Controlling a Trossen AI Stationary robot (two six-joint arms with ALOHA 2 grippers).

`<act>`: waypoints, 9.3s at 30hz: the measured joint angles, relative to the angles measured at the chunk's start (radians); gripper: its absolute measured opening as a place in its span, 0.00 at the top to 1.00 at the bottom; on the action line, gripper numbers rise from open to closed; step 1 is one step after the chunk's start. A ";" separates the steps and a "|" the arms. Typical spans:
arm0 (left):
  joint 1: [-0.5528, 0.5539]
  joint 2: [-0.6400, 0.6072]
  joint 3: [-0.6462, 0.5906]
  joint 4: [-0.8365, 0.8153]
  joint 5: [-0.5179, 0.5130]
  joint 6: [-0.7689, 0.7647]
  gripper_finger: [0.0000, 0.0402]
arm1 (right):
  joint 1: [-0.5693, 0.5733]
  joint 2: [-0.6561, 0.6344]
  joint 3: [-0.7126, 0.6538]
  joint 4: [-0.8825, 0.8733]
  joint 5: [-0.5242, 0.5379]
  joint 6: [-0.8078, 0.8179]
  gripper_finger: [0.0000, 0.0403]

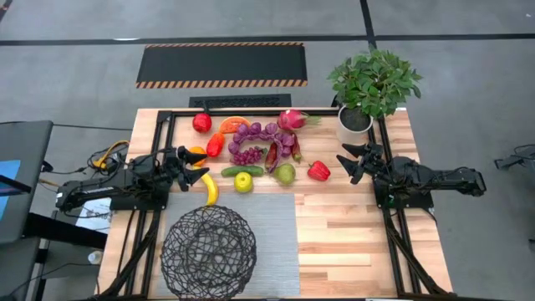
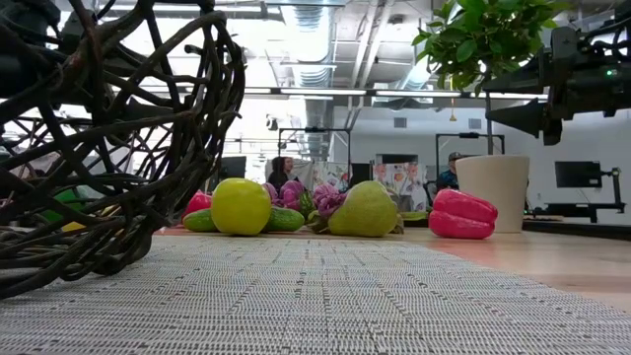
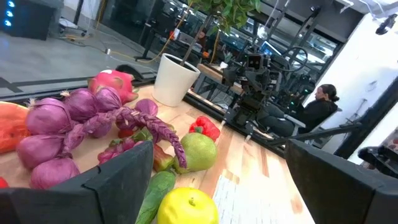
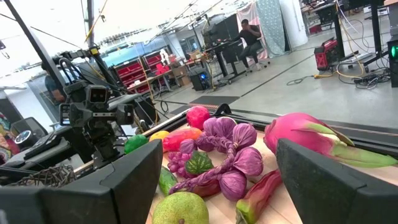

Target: Build produce basket

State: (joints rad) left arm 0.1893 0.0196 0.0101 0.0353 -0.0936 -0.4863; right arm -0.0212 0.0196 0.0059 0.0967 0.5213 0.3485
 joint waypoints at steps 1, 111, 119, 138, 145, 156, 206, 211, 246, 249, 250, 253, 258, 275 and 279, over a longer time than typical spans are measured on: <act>0.000 0.000 0.000 0.005 -0.028 -0.018 0.13 | 0.000 0.000 0.000 0.000 0.000 0.000 0.17; 0.525 1.271 0.672 -0.773 0.055 -0.048 0.17 | -0.032 0.006 0.000 -0.014 0.000 0.612 0.17; 0.525 1.271 0.673 -0.767 0.033 -0.056 0.33 | -0.032 0.006 0.000 -0.015 0.000 0.611 0.17; 0.498 1.165 0.820 -0.902 0.153 -0.087 0.40 | -0.032 0.006 0.000 -0.025 0.000 0.612 0.17; 0.340 1.041 0.978 -1.078 0.380 -0.137 0.40 | -0.032 0.006 0.000 -0.025 0.000 0.612 0.17; -0.243 0.929 1.078 -1.145 0.397 -0.577 0.40 | -0.032 0.006 0.000 -0.025 0.000 0.612 0.17; -0.739 0.991 1.078 -0.081 0.056 -0.420 0.37 | -0.032 0.007 0.000 -0.025 0.000 0.583 0.17; -0.741 0.994 1.077 -0.525 0.127 -0.520 0.37 | -0.032 0.007 0.000 -0.025 0.000 0.586 0.17; -0.809 1.438 1.077 -1.136 0.156 -0.355 0.37 | -0.032 0.008 0.000 -0.025 0.000 0.584 0.17; -0.808 1.462 1.073 -1.111 0.157 -0.344 0.36 | -0.032 0.008 0.000 -0.025 0.000 0.584 0.17; -0.806 1.467 1.069 -1.102 0.158 -0.344 0.35 | -0.032 0.008 0.000 -0.025 0.000 0.583 0.17; -0.804 1.482 1.058 -1.101 0.164 -0.345 0.33 | -0.032 0.008 0.000 -0.025 0.000 0.573 0.17; -0.797 1.489 1.039 -1.089 0.189 -0.350 0.31 | -0.032 0.008 0.000 -0.025 0.000 0.560 0.17; -0.770 1.452 1.073 -1.123 0.281 -0.421 0.10 | -0.032 0.008 0.000 -0.025 0.000 0.560 0.17; -0.757 1.399 1.111 -1.124 0.270 -0.468 0.08 | -0.032 0.008 0.000 -0.025 0.000 0.560 0.17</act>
State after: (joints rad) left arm -0.5675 1.4191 1.1214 -1.0885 0.1762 -0.9546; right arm -0.0532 0.0273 0.0063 0.0715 0.5213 0.9081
